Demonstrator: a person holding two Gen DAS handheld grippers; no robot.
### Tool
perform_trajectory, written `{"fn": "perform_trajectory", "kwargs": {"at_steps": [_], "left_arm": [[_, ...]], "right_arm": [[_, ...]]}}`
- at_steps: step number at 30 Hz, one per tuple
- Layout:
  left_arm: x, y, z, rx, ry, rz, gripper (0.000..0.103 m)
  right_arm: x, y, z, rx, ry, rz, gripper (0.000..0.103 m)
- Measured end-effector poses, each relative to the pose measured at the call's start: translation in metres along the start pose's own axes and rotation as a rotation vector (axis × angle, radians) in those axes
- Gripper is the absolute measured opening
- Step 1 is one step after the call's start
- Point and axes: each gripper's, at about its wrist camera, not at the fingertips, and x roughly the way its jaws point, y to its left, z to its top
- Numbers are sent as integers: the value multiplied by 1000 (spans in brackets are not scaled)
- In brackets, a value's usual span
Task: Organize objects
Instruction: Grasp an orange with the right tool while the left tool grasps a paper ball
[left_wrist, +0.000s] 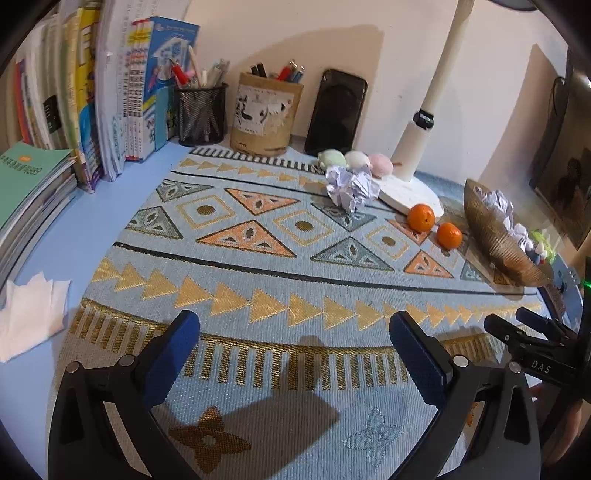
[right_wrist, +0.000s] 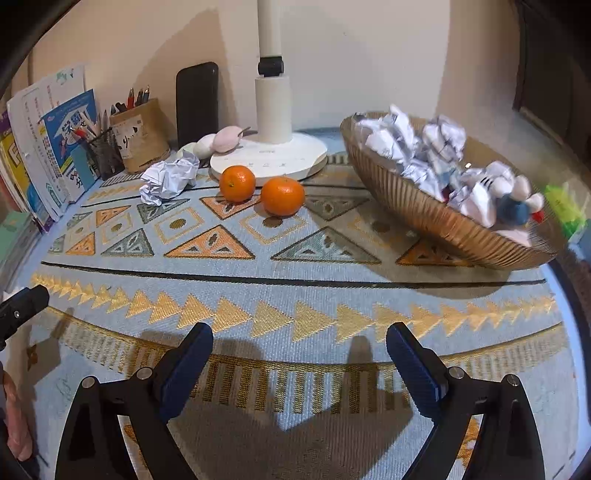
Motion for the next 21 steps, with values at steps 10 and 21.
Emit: {"fn": "perform_trajectory", "kwargs": {"at_steps": [10,21], "left_arm": [[69,-52,85,168,44,-100,102],[151,-70,116,202,120,-89,94]], "right_arm": [[33,2,77,32,14,103,76],[86,1,96,70,57,106,60]]}}
